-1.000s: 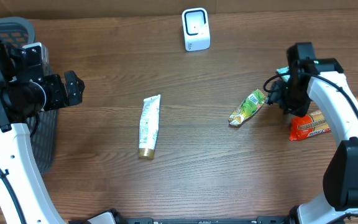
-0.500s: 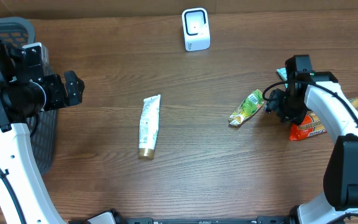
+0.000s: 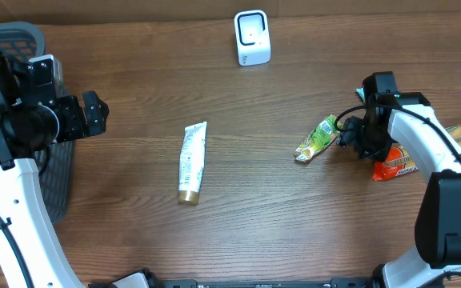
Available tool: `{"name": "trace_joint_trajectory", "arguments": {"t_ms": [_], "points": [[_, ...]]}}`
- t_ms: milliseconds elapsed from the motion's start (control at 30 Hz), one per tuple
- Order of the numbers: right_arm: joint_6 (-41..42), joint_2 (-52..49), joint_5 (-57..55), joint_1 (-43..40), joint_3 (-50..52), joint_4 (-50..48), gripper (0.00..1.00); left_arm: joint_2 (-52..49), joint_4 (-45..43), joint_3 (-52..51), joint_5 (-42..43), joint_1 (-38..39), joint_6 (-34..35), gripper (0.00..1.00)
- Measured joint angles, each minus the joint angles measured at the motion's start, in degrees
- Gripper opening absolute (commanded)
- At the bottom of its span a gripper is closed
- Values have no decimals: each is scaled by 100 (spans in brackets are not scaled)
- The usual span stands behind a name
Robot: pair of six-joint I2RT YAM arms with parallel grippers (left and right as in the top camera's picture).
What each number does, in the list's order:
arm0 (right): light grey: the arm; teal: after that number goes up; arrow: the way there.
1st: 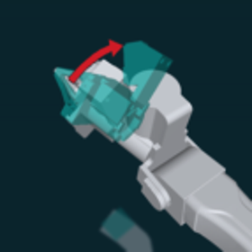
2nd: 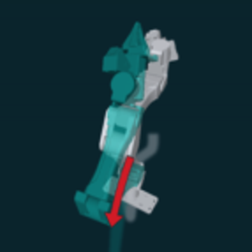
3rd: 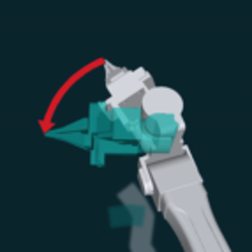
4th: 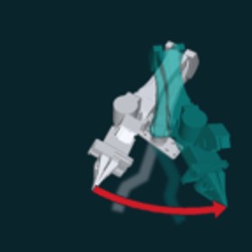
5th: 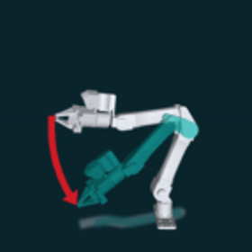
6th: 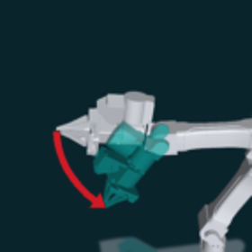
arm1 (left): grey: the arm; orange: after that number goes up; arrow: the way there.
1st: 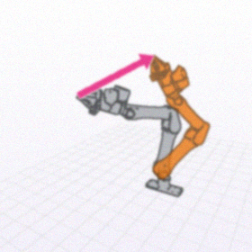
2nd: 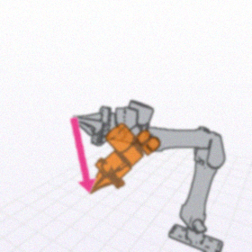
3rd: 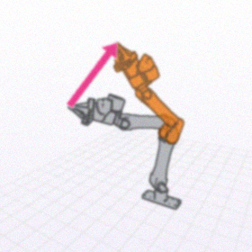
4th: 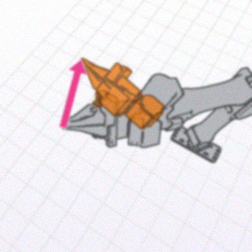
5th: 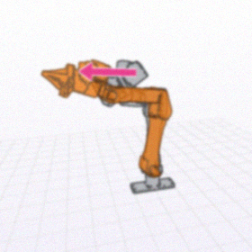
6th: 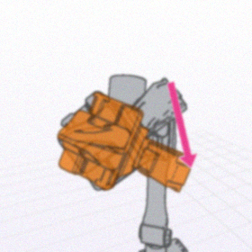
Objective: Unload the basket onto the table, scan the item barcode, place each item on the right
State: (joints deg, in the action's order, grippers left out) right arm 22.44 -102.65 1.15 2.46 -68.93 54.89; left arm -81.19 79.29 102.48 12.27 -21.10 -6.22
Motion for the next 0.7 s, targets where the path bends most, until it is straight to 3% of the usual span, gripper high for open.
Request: {"name": "trace_joint_trajectory", "arguments": {"t_ms": [367, 700], "points": [[-2, -109, 7, 0, 7, -345, 65, 0, 0, 0, 0, 0, 0, 99], [-273, -466, 382, -2, 11, -1333, 61, 0, 0, 0, 0, 0, 0, 100]]}}
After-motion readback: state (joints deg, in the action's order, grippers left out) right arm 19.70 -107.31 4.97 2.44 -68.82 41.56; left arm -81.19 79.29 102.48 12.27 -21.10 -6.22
